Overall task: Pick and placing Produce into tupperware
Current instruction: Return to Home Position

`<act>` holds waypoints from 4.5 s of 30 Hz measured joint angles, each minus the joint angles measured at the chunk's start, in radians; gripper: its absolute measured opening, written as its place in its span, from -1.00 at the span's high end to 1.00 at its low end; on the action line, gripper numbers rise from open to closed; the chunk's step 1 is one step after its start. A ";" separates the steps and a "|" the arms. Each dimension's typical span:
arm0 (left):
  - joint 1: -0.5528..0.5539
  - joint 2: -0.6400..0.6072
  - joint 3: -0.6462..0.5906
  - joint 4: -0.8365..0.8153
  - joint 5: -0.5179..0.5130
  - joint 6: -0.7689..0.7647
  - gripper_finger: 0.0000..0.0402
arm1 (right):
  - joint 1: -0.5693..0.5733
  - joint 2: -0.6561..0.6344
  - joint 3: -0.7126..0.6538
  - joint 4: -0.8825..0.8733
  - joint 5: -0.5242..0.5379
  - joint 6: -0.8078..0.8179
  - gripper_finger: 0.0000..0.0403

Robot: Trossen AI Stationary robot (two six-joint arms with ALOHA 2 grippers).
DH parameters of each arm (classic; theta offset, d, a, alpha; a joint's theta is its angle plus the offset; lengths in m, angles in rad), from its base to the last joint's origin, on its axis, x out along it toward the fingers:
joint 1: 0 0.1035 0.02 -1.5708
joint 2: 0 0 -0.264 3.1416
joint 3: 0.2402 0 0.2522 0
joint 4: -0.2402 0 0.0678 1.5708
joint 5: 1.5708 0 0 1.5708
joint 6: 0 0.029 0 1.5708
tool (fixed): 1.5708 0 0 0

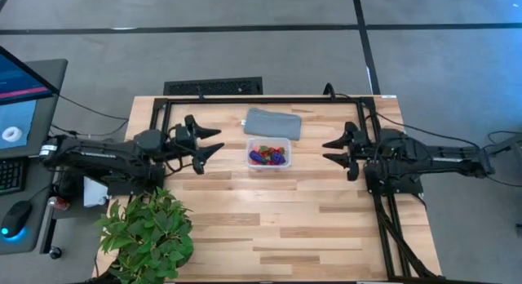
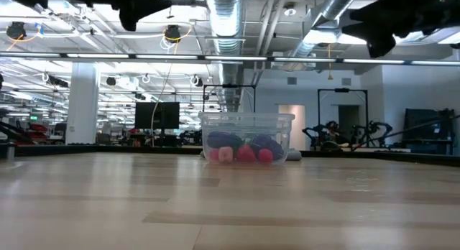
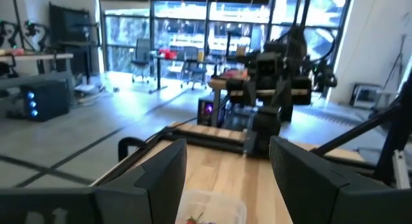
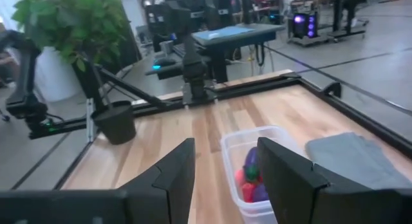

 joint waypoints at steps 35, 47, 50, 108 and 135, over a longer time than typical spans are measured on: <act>-0.295 -0.678 -0.206 -0.257 -0.218 0.203 -0.06 | -0.025 -0.400 -0.024 -0.155 -0.017 -0.002 0.05; -0.296 -0.757 -0.356 -0.213 -0.213 0.199 -0.06 | -0.027 -0.400 -0.016 -0.159 -0.010 0.032 0.05; -0.297 -0.758 -0.355 -0.262 -0.236 0.166 -0.06 | -0.027 -0.400 -0.016 -0.158 -0.010 0.032 0.05; -0.353 -0.757 -0.484 -0.272 -0.251 0.249 -0.06 | 0.087 -0.400 -0.289 -0.009 -0.009 0.060 0.05; -0.389 -0.757 -0.487 -0.234 -0.109 0.409 -0.06 | 0.086 -0.400 -0.289 0.016 0.118 -0.037 0.05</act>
